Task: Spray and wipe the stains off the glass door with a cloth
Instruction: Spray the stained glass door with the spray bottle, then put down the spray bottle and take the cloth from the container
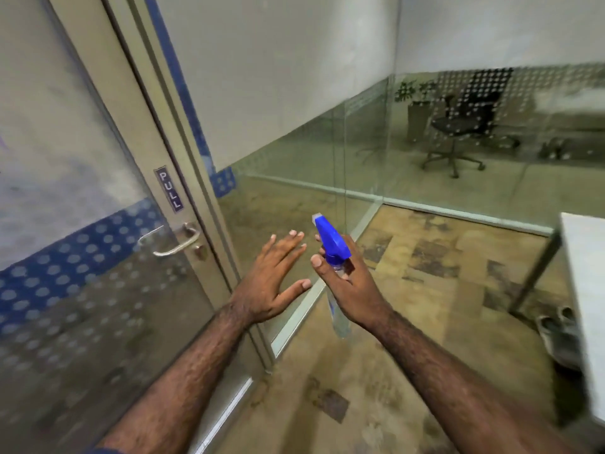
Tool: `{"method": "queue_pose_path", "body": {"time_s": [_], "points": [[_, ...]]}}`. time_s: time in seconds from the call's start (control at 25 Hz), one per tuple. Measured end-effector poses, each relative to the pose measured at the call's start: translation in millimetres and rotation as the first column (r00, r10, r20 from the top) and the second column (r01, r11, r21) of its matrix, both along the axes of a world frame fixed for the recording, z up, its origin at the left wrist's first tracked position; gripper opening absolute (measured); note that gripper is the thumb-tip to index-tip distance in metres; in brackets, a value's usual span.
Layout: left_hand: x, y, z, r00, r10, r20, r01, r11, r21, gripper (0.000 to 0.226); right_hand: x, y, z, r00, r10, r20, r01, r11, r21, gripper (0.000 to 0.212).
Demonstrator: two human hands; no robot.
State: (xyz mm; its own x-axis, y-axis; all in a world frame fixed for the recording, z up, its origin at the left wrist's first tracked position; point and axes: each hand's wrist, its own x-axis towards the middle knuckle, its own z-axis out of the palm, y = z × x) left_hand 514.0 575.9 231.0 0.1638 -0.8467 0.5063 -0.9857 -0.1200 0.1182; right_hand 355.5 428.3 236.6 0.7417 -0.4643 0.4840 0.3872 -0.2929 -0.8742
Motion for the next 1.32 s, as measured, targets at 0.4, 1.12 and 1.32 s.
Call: {"method": "queue_pose_path", "body": {"time_s": [0.4,1.12,1.32], "points": [[-148.8,-189.7,-66.2,0.833,-0.378,-0.403,0.464,0.875,0.138,0.079,-160.7,-139.5,-33.3,0.942,-0.320,-0.097,0.326,0.943,0.060,0.030],[-372.4,-455.2,-148.2,0.598,-0.578,-0.556,0.778,0.586,0.227,0.082,-389.1,-307.0,-106.7,0.622,-0.704,-0.343,0.748,0.664,-0.008,0.049],[-396.9,-546.9,-165.5,0.544,-0.441,-0.714,0.793,0.548,0.266,0.099,-420.4,-393.5,-122.6,0.538,-0.694,-0.479,0.755,0.649,-0.093,0.051]]}}
